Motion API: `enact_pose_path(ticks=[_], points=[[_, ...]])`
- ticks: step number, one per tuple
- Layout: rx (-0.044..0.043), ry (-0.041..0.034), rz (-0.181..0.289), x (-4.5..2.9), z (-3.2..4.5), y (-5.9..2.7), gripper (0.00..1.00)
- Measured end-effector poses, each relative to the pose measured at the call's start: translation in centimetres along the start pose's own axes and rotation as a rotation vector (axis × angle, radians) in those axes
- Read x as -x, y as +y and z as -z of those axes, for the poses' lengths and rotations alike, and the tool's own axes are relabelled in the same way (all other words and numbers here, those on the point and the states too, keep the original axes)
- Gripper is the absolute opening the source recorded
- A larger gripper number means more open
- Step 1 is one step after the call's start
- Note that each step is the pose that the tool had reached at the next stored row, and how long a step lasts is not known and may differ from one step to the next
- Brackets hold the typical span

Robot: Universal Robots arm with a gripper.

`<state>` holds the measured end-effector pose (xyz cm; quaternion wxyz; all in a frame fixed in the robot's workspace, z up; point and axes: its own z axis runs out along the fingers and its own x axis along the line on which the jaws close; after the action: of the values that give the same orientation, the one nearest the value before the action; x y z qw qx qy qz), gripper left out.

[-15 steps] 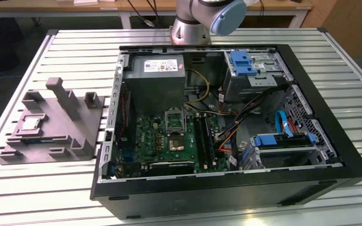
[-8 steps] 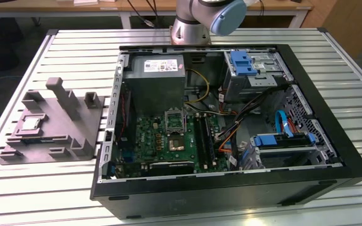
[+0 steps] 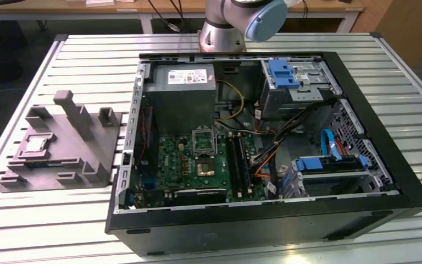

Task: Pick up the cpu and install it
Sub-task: 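Pick up the cpu and move it towards the insertion slot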

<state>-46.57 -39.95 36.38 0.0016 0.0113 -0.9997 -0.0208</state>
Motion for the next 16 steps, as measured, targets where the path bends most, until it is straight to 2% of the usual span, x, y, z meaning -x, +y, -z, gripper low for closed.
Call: enact_pose_path(ticks=[12,14,16], points=[[0.0,-0.0001,0.0,0.0,-0.26,-0.01,0.47],[0.0,0.0,0.0,0.0,-0.79,-0.03,0.47],[0.0,0.0,0.0,0.0,-0.82,-0.03,0.47]])
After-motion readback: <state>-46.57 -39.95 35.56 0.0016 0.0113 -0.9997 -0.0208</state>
